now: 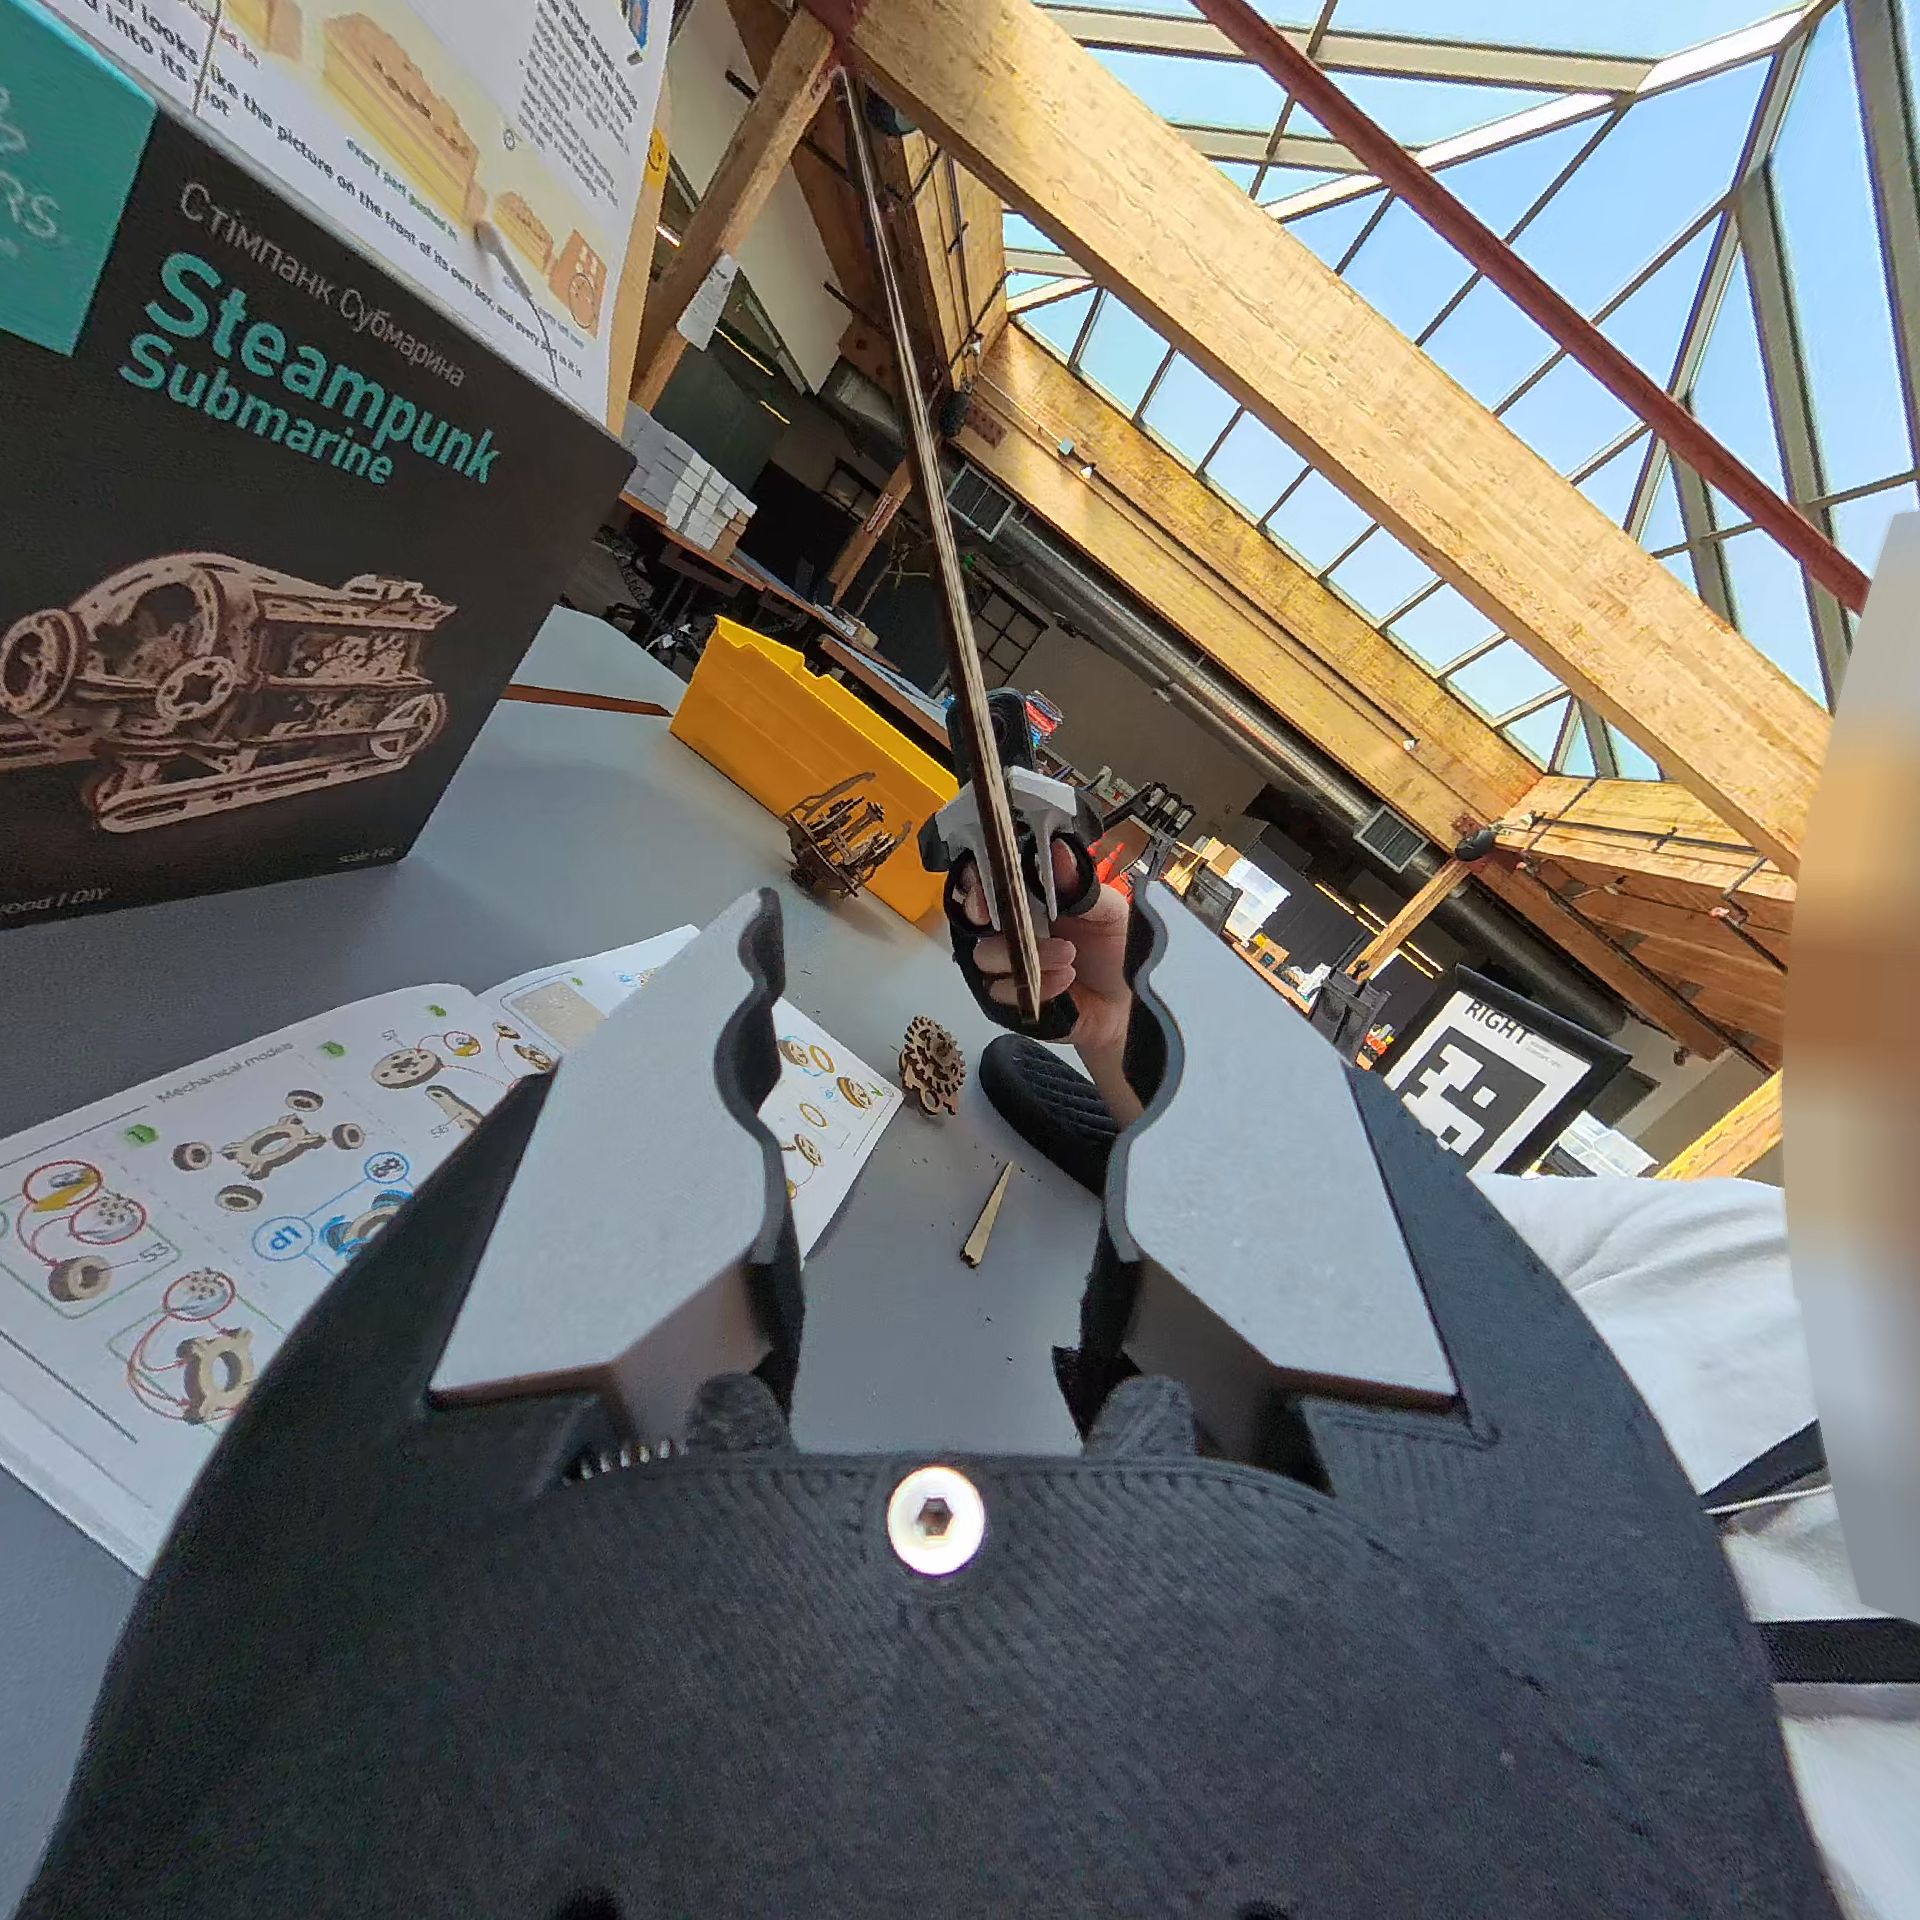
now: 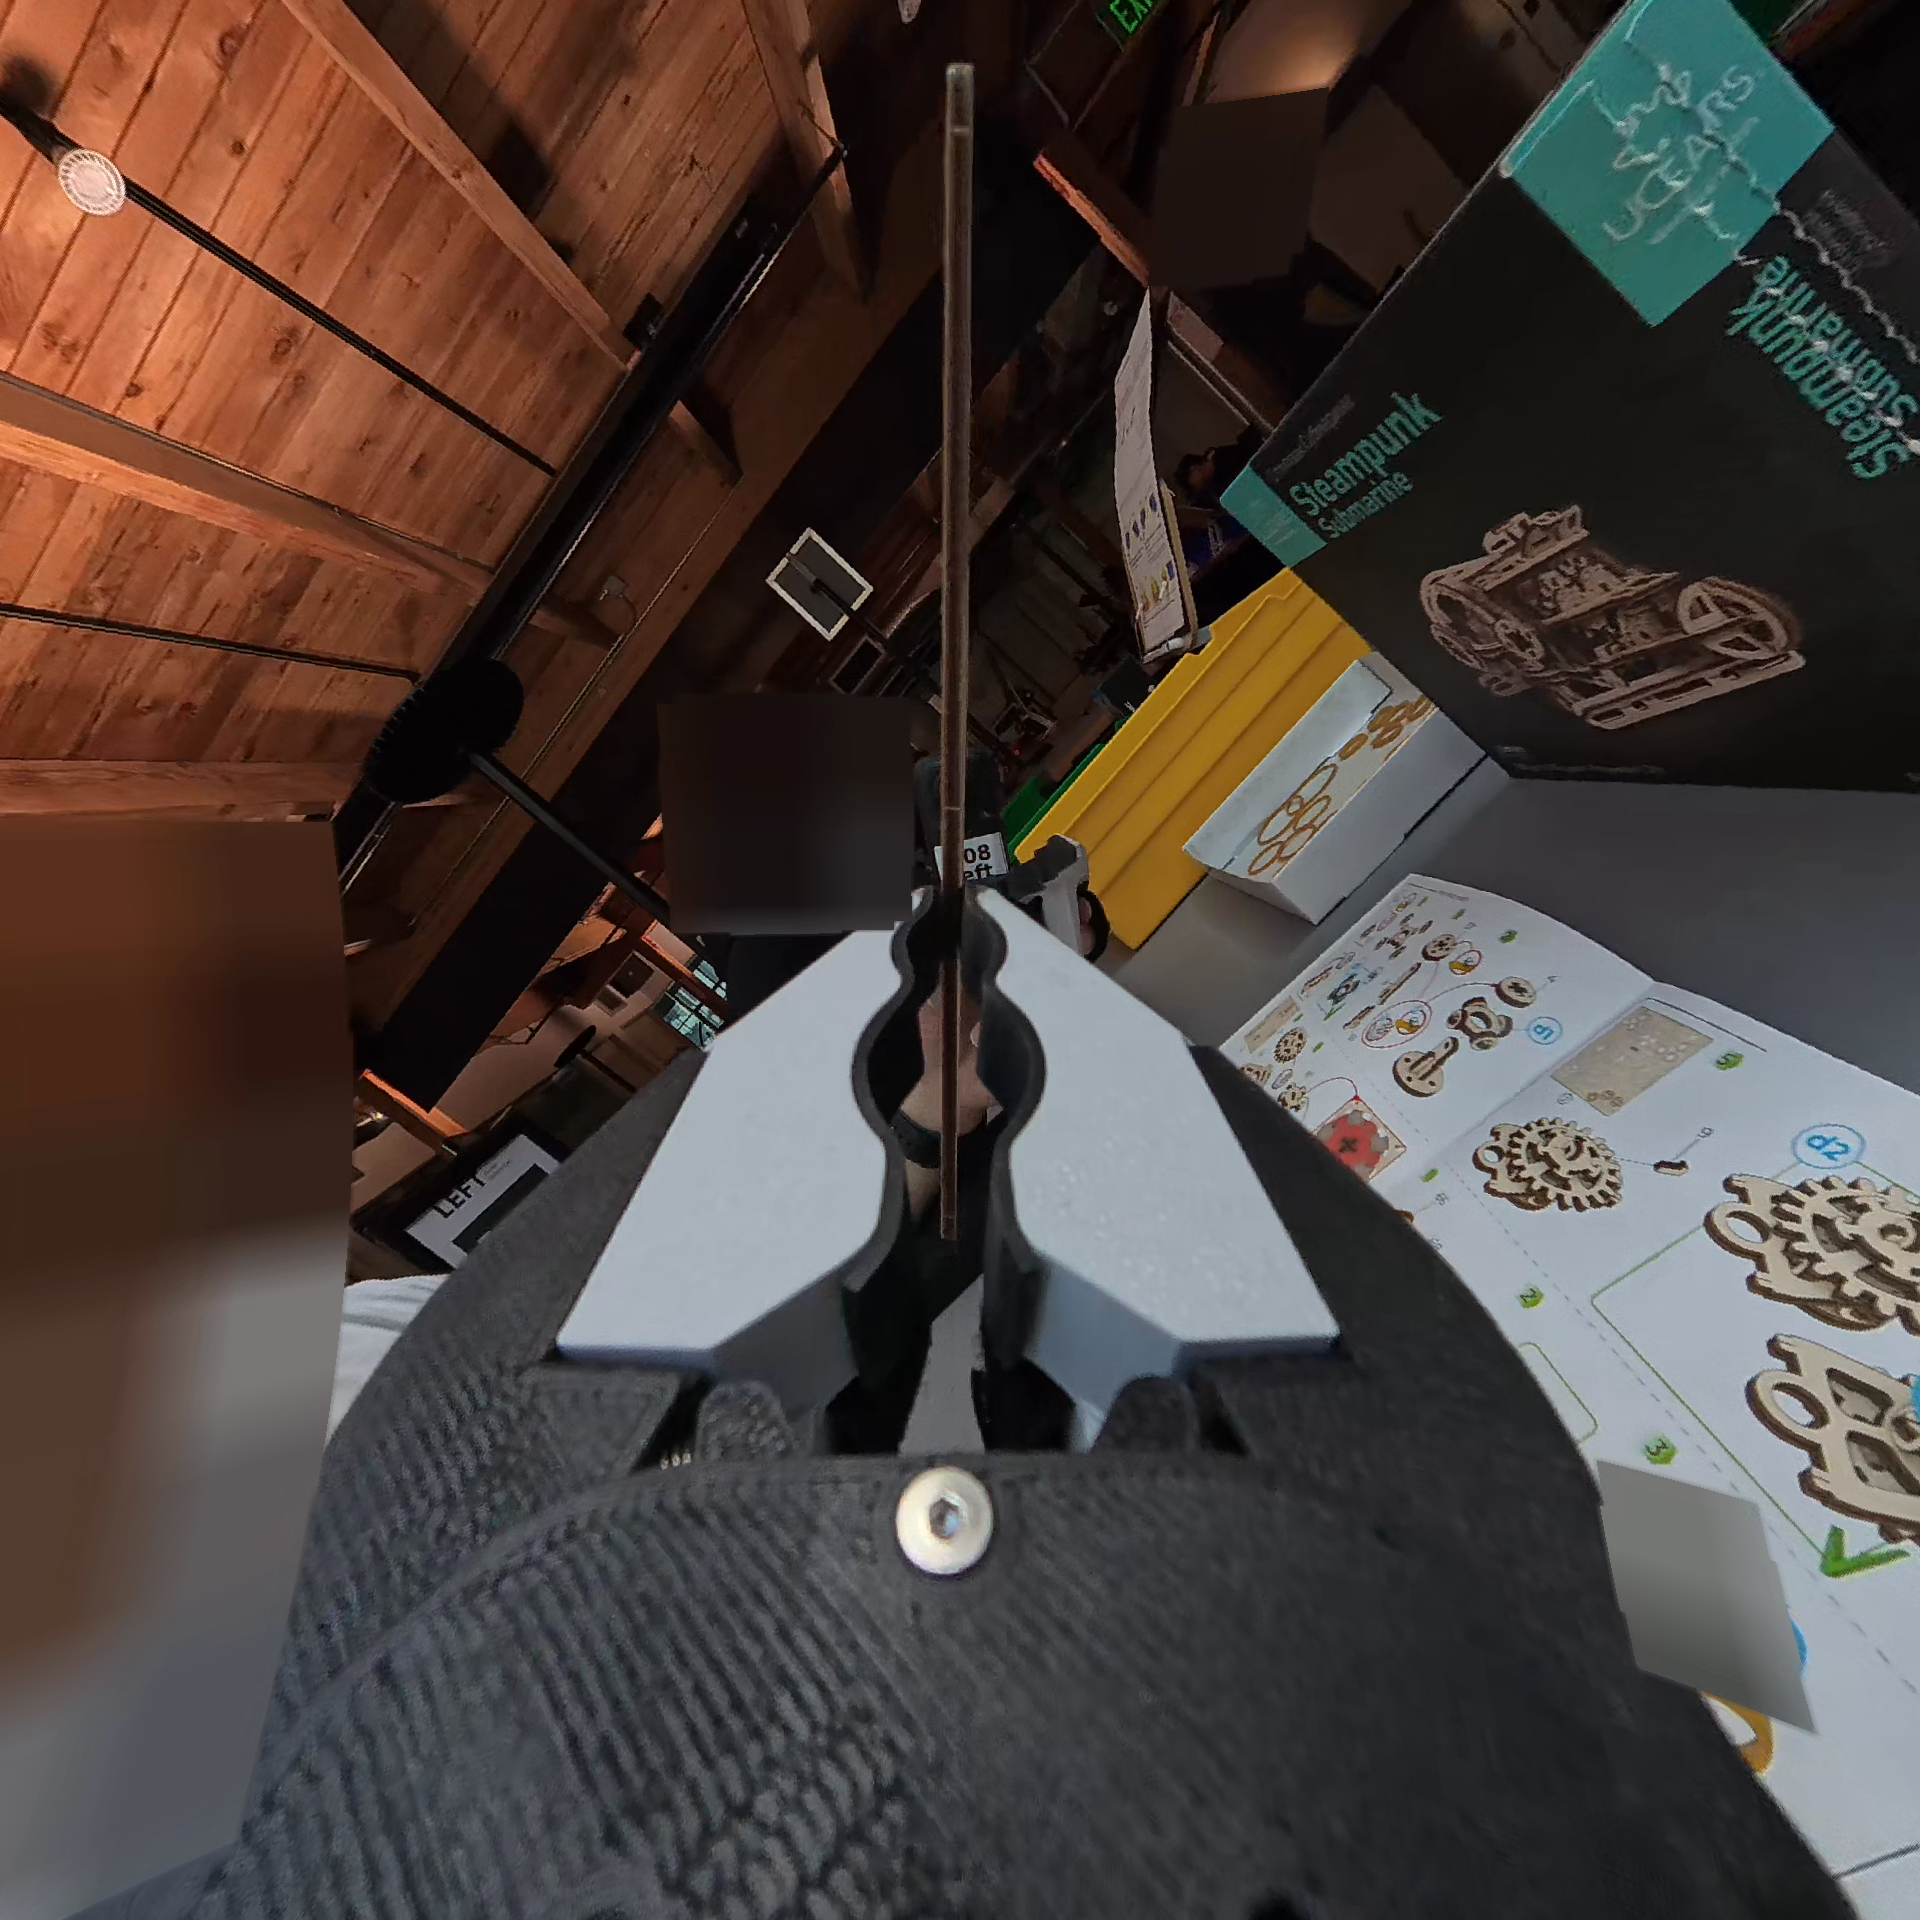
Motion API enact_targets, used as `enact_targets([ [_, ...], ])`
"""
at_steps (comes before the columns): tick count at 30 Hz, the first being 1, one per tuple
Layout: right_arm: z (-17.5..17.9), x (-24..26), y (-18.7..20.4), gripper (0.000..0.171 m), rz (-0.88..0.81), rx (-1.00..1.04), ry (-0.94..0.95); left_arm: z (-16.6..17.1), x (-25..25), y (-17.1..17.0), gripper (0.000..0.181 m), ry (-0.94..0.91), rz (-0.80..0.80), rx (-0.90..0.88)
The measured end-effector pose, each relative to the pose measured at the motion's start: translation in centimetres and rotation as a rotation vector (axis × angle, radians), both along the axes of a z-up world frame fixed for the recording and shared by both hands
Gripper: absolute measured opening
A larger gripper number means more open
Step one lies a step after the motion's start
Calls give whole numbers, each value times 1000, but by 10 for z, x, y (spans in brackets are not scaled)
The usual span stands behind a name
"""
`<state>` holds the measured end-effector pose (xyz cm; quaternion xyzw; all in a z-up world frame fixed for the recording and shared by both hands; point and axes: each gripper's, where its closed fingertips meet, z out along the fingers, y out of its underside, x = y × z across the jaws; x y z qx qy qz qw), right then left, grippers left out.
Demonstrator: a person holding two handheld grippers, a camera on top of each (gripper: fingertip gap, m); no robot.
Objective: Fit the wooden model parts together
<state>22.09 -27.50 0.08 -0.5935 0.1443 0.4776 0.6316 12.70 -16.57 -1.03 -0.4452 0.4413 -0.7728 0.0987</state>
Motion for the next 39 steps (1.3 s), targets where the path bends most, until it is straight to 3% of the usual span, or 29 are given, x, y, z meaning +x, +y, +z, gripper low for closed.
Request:
enact_targets([
  [7, -4, 11, -1, 1, -48, -21, -42, -2, 0, -1, 73, -5, -11, -8],
  [16, -7, -13, 6, 1, 0, -31, -133, -6, -1, -27, 75, 5, -111, 27],
  [25, -7, -31, 10, 1, 52, -24, -138, -11, -5, -55, 44, 18, -247, 1],
  [35, -4, -42, 12, 1, 54, 7, -164, -13, -8, -71, 27, 7, -278, 66],
  [39, -1, -44, 13, 1, 37, 26, -177, -10, -10, -71, 30, -13, -272, 83],
])
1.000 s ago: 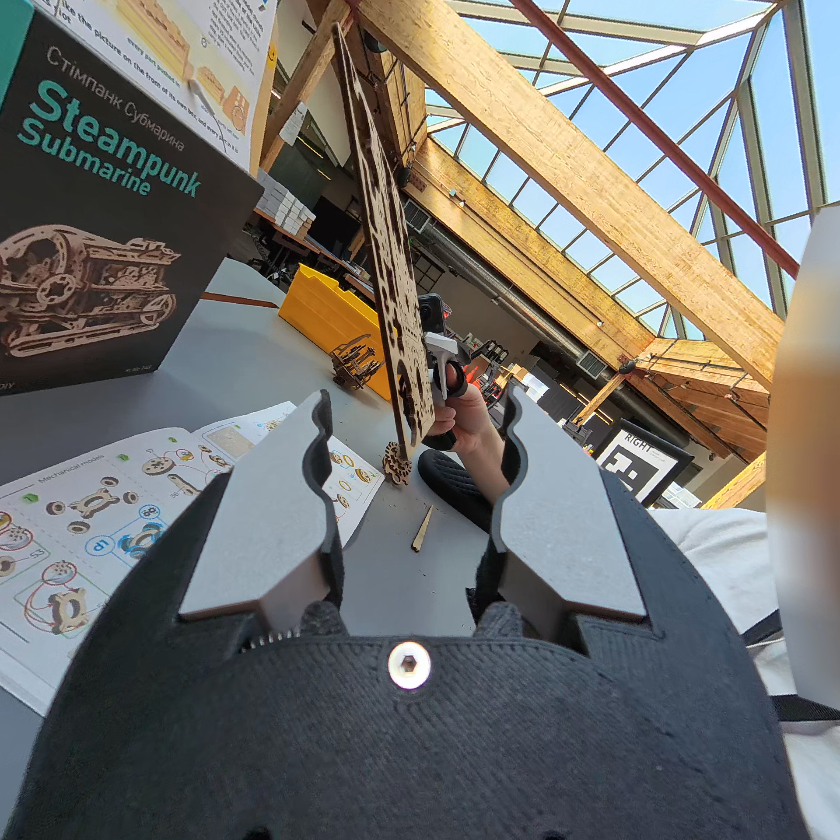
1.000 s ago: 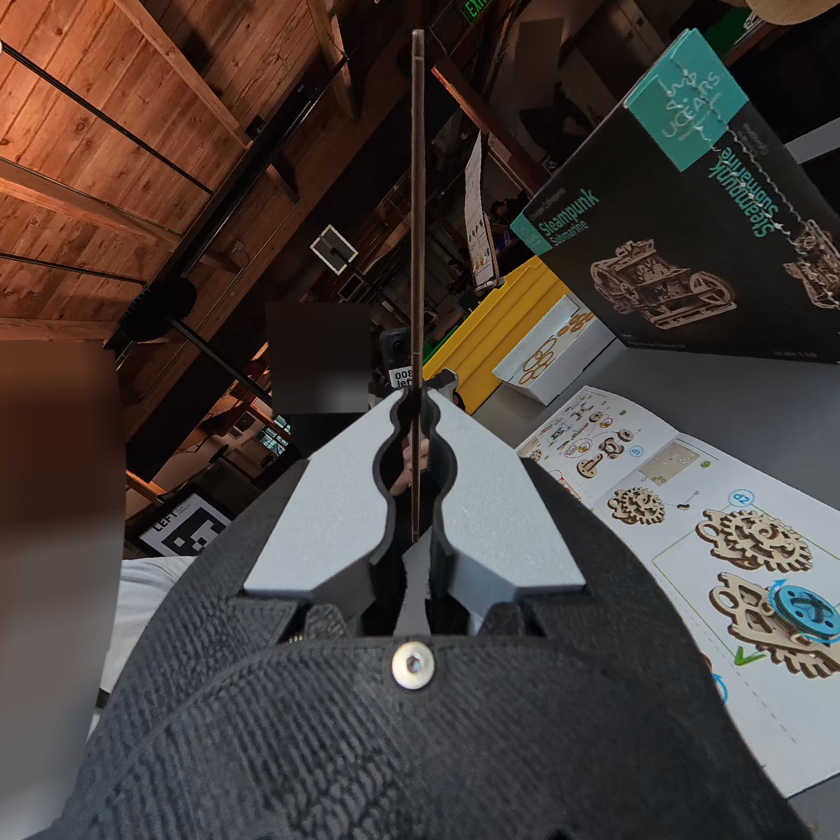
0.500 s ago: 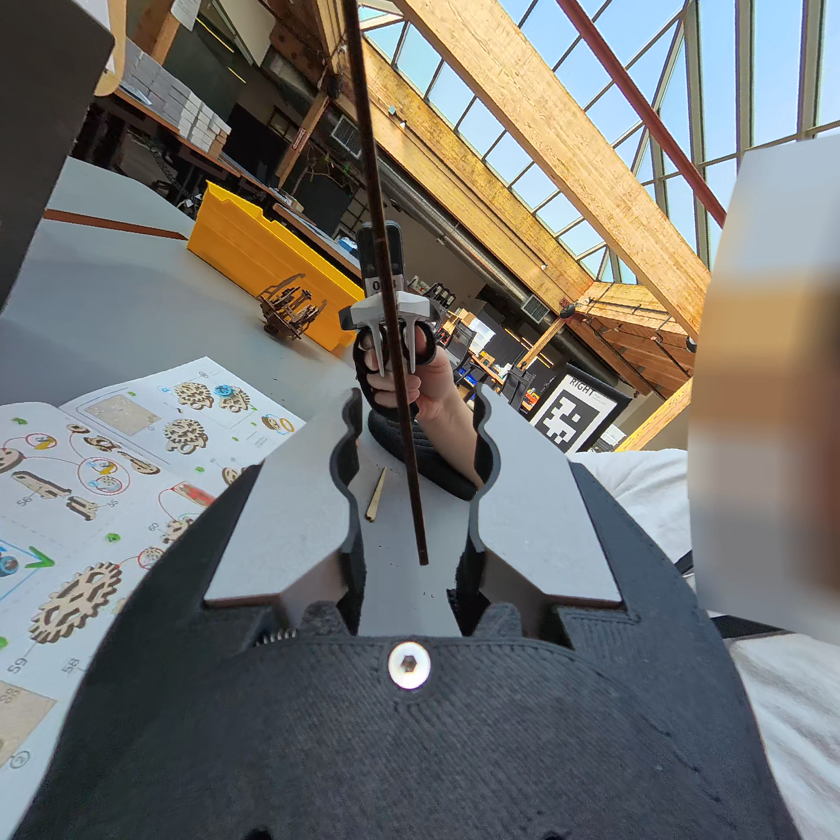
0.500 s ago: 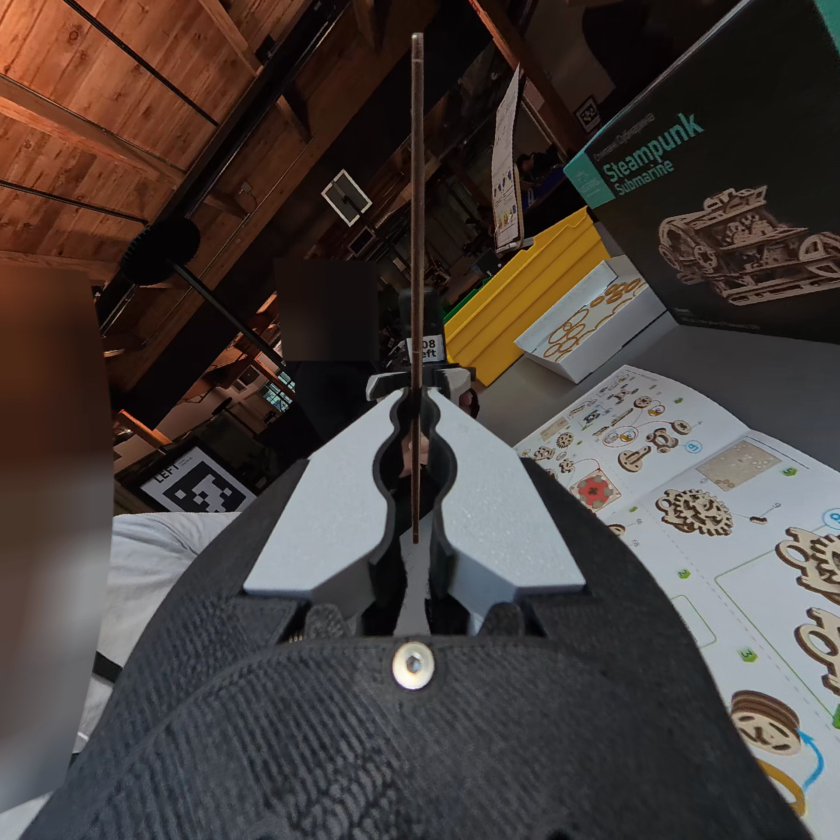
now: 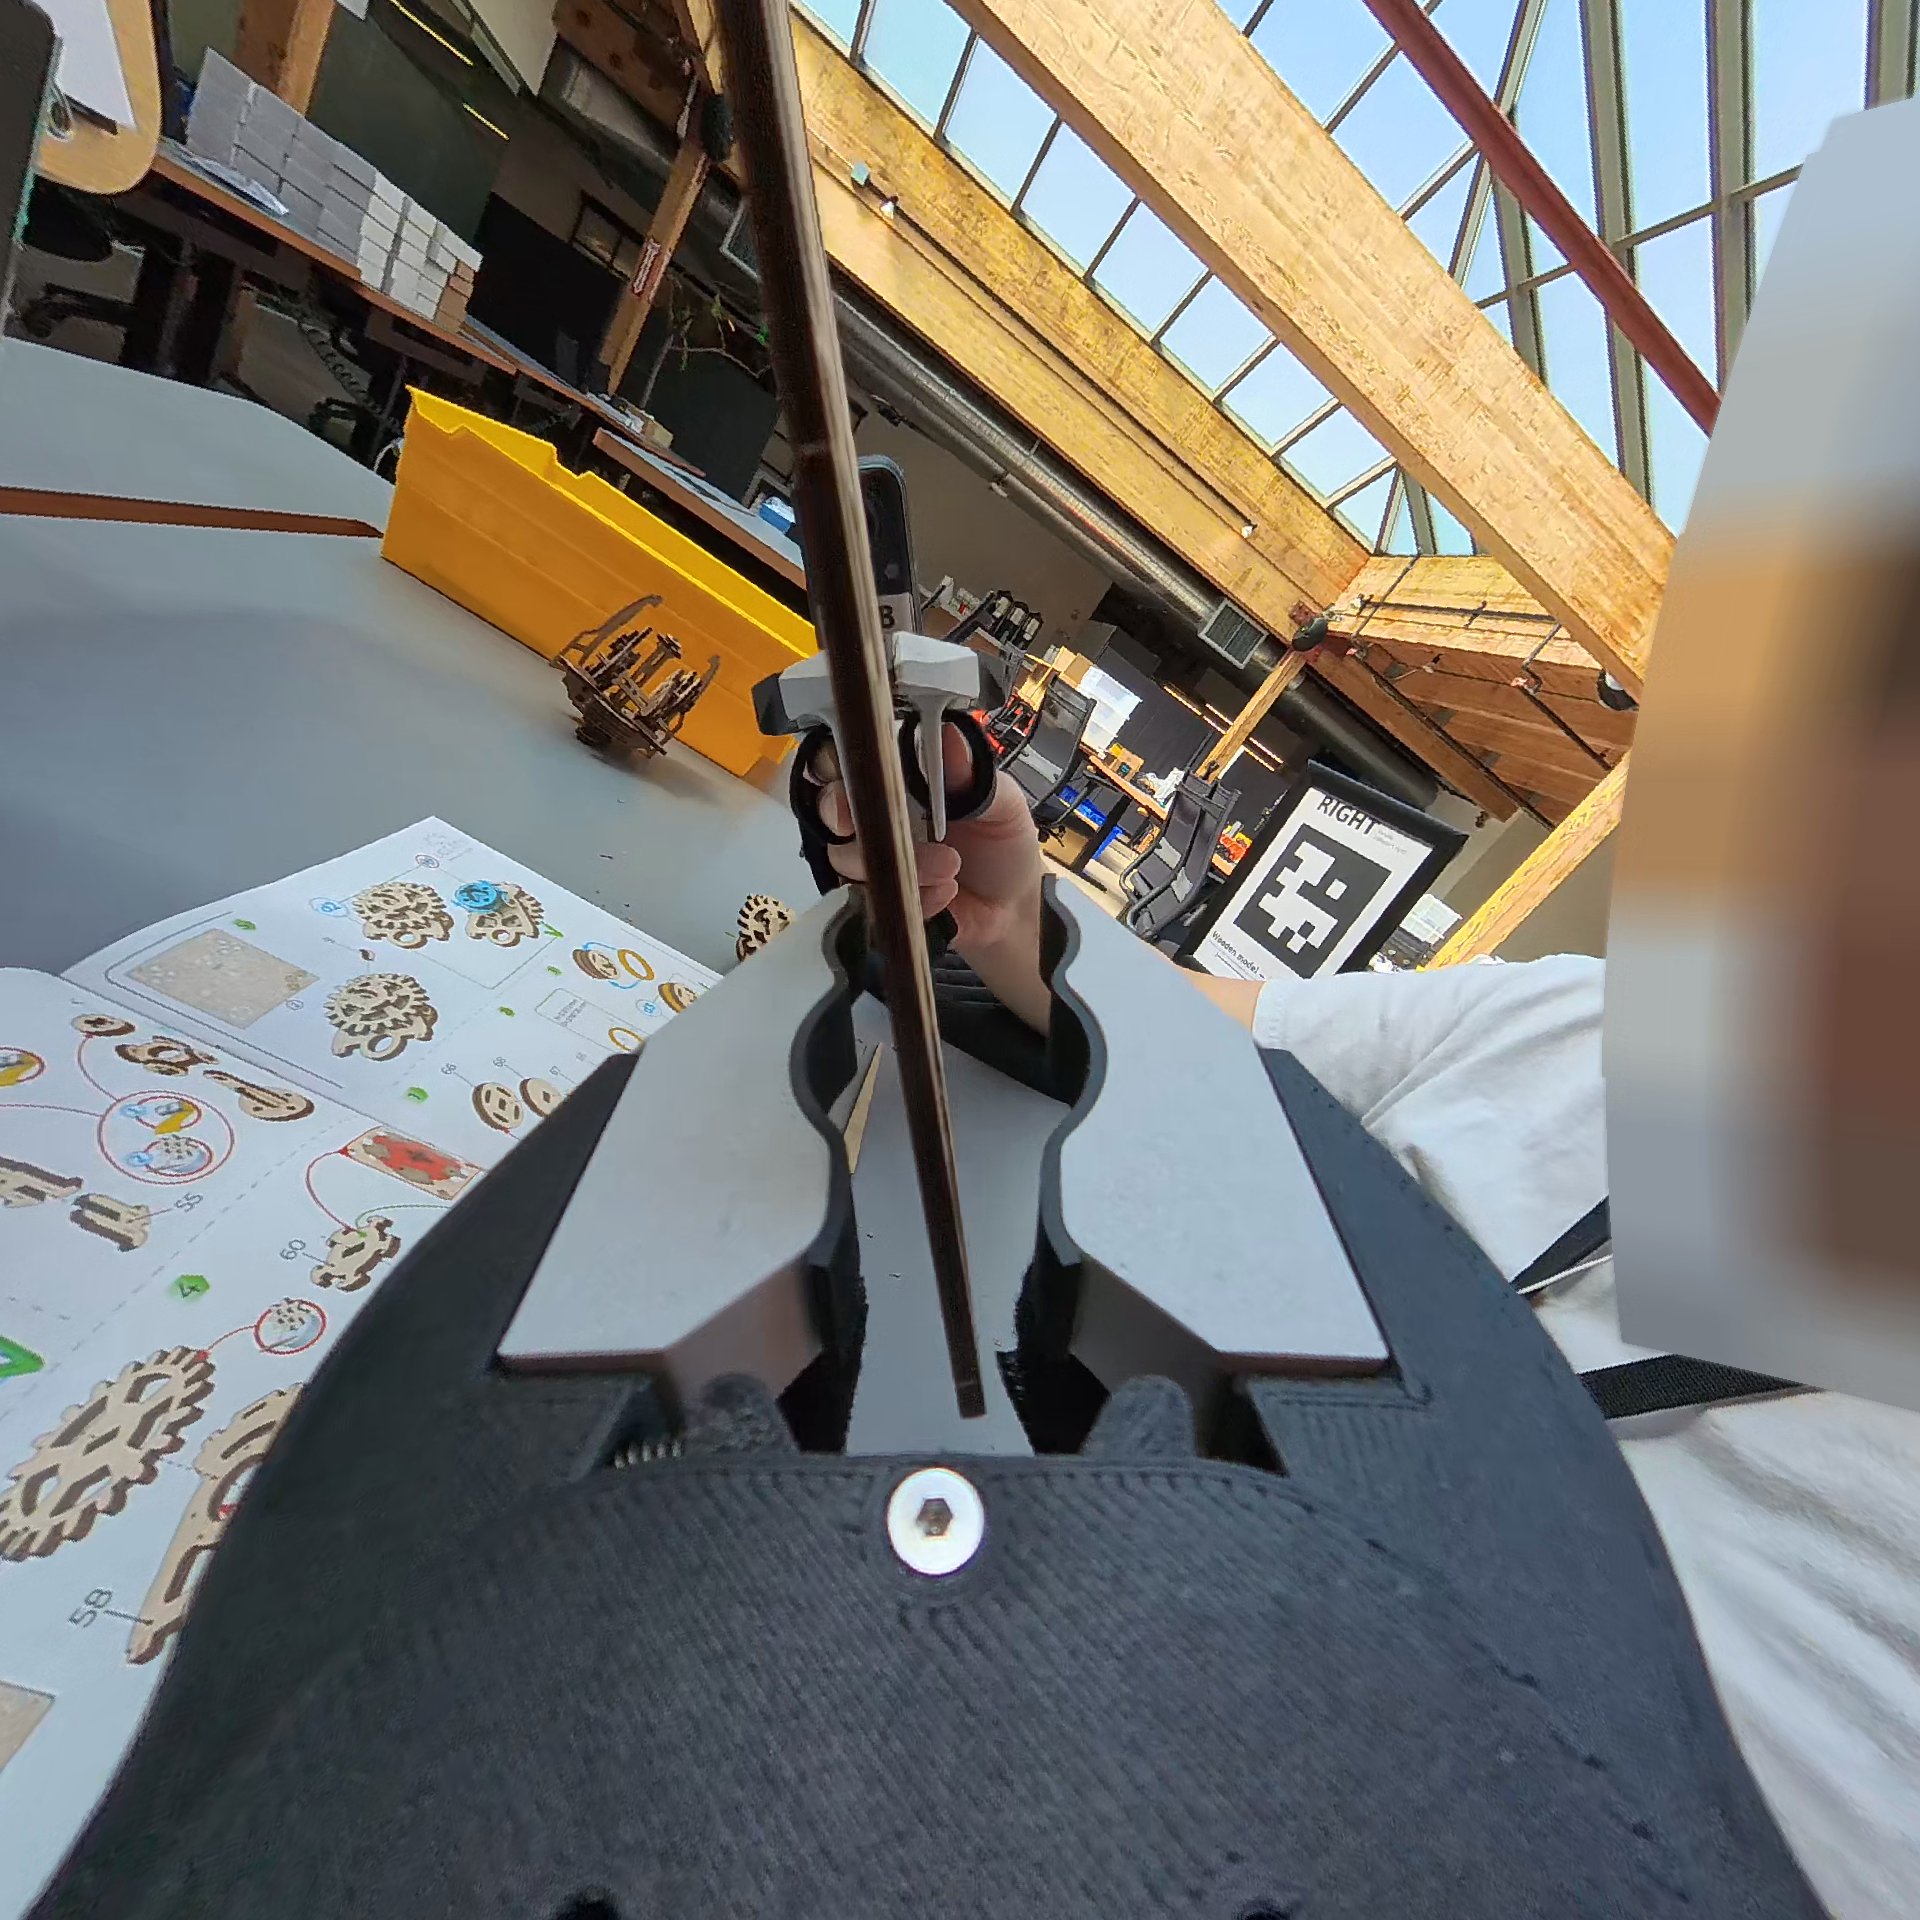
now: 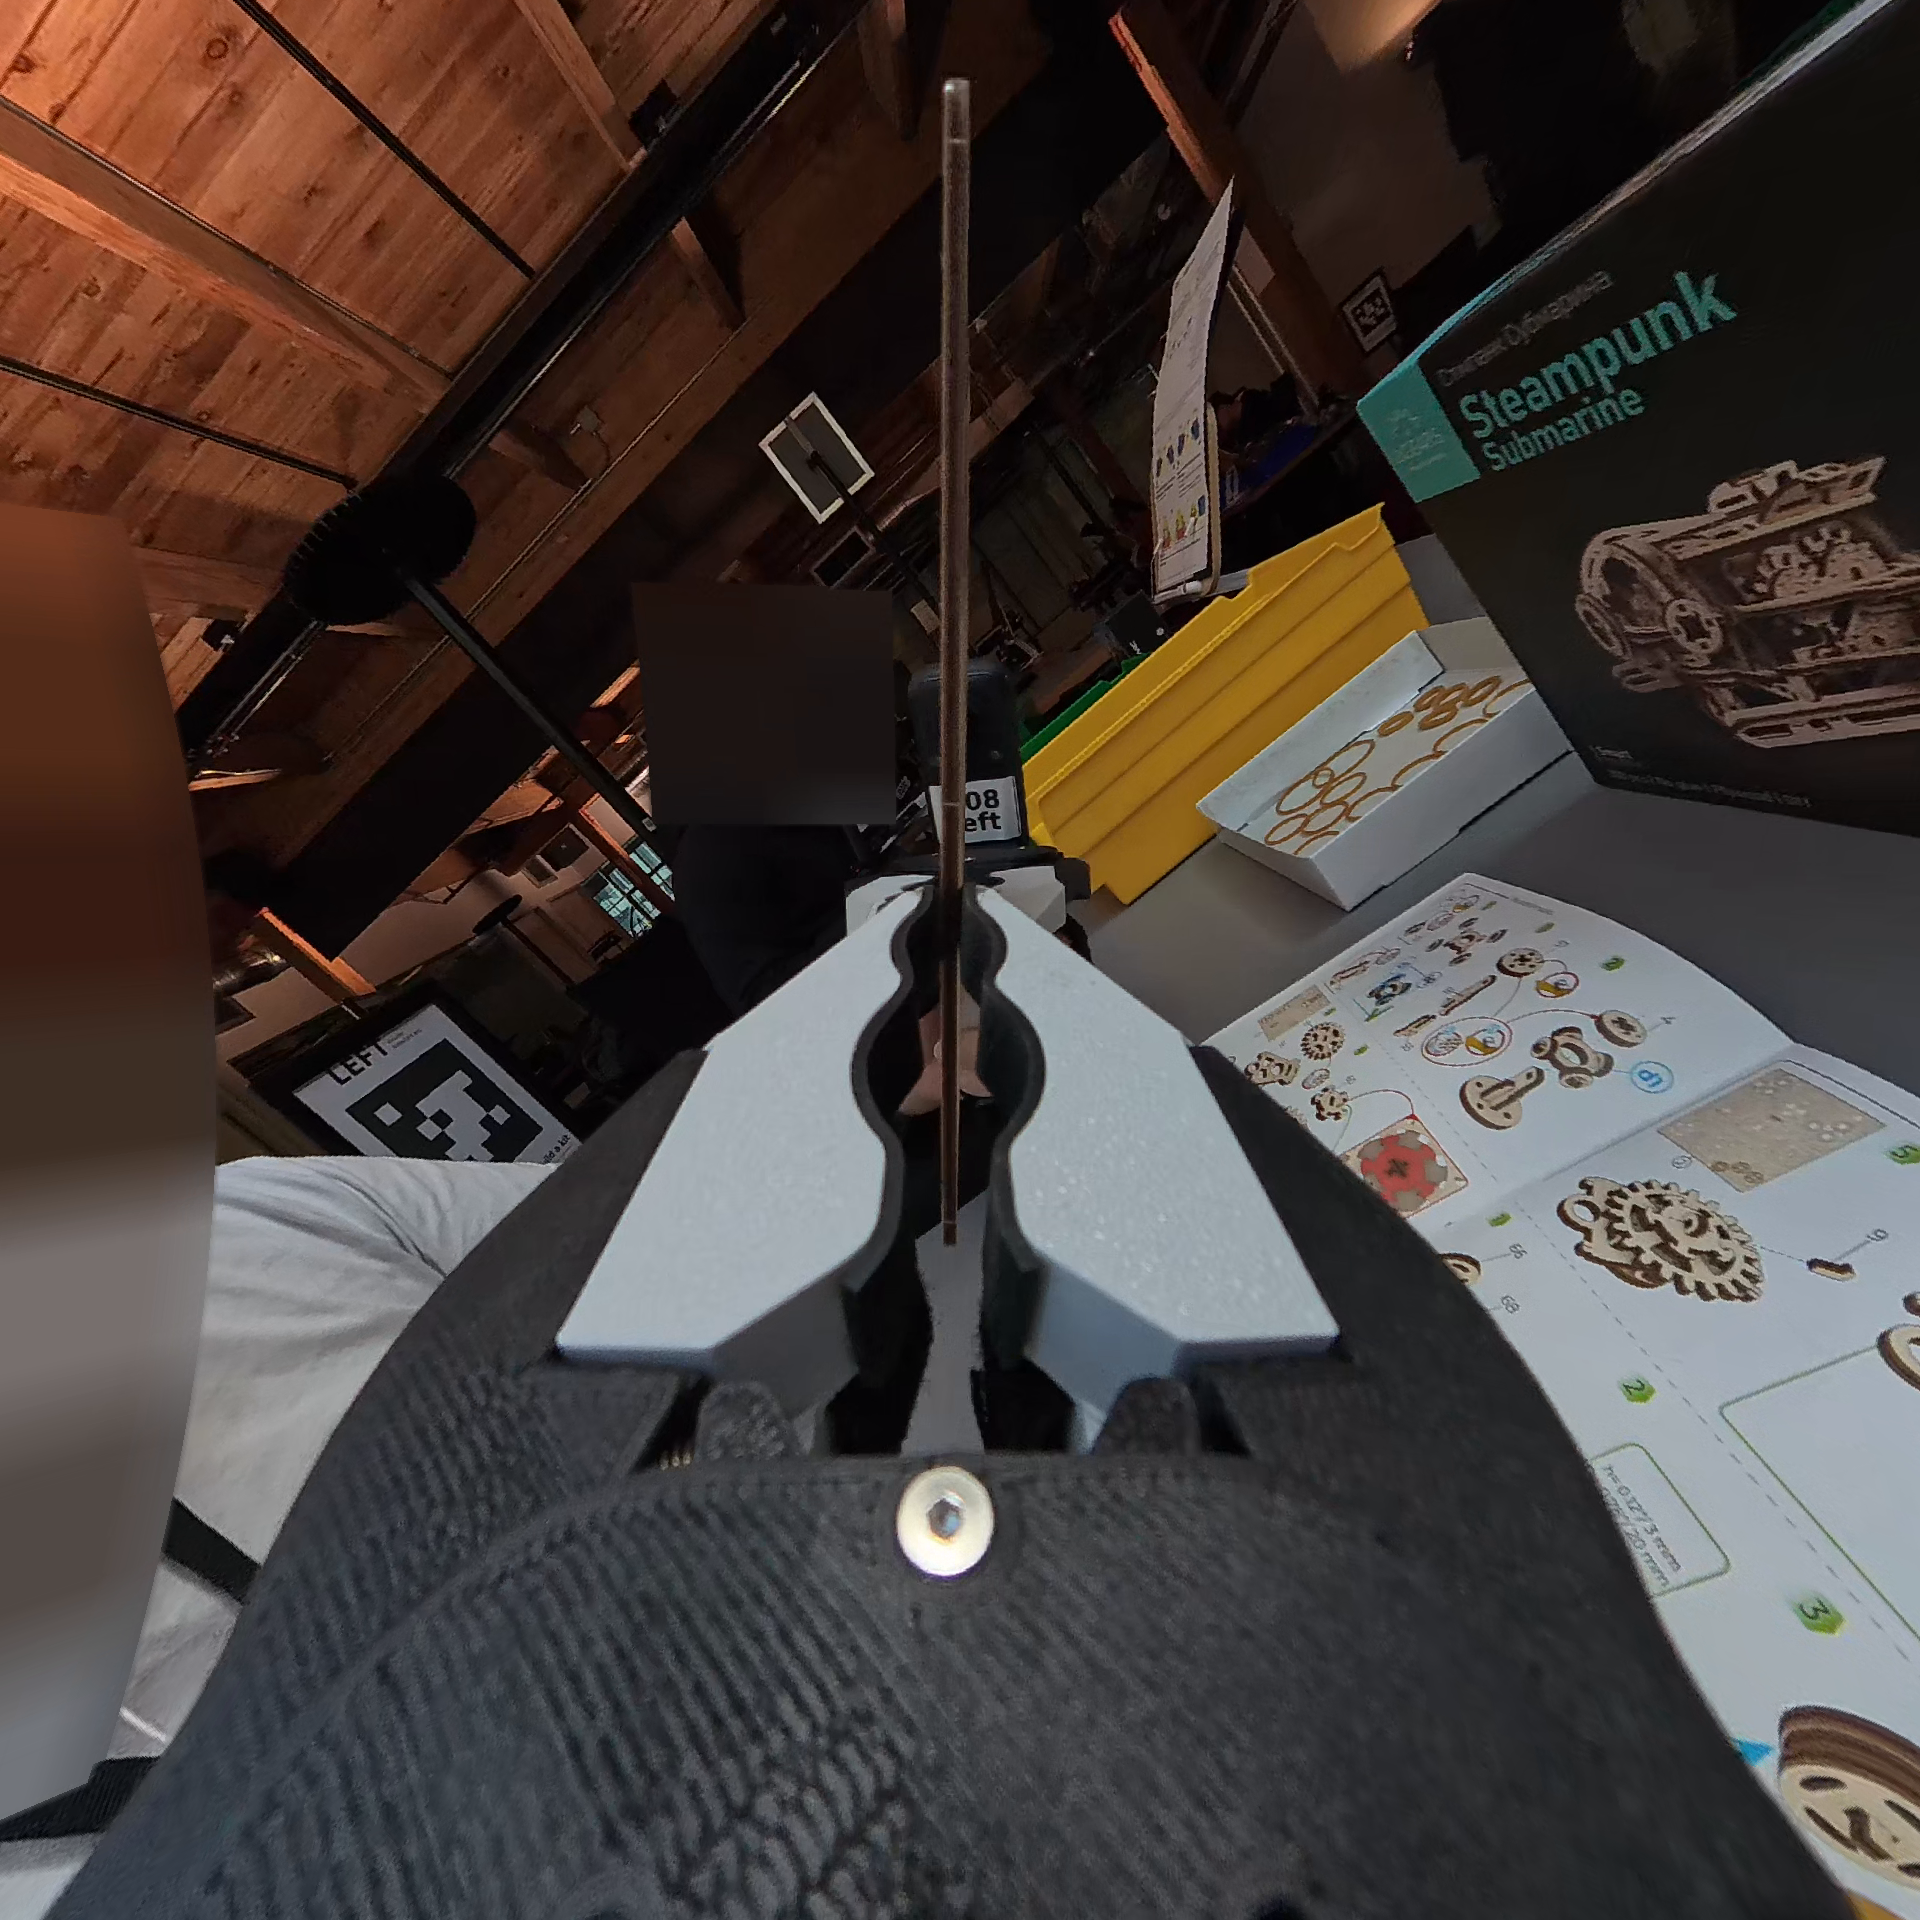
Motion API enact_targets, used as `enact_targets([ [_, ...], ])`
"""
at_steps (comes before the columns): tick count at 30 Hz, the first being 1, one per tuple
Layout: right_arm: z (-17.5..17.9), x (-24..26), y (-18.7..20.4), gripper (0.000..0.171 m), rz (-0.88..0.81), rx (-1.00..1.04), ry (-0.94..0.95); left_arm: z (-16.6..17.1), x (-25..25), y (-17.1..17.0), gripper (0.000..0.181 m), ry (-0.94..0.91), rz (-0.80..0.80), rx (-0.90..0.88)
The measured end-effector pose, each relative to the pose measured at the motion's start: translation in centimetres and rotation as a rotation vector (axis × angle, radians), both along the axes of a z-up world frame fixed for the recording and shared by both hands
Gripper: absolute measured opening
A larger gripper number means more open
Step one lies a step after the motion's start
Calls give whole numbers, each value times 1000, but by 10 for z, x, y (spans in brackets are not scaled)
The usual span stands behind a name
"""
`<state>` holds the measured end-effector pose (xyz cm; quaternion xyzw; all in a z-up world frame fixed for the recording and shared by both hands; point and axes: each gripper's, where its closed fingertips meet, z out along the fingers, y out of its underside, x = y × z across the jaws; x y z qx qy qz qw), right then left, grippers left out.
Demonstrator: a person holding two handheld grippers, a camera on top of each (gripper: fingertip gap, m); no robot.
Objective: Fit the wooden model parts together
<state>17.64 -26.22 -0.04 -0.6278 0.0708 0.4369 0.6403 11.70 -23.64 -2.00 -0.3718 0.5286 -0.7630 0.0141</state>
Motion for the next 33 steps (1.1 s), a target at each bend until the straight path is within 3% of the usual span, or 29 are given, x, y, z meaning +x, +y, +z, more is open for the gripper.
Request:
enact_targets([
  [7, 0, -5, 1, 1, 19, 3, 12, -4, -2, -10, 28, 10, -22, 57],
  [12, 1, -6, 0, 1, 29, 2, -10, -11, -1, -10, 1, 33, -16, 92],
  [20, 5, -6, -2, 1, 10, 22, -22, -10, 1, -11, 0, 21, 40, 149],
  [24, 4, -12, -1, 25, 7, -5, -131, -4, 2, -6, 0, 7, 88, 150],
  [28, -15, -28, 3, 21, 43, -70, -301, -1, 1, 1, 0, 8, 97, 136],
  [33, -21, -43, 7, 14, 105, -81, -241, -2, -1, -4, 1, 10, 77, 151],
])
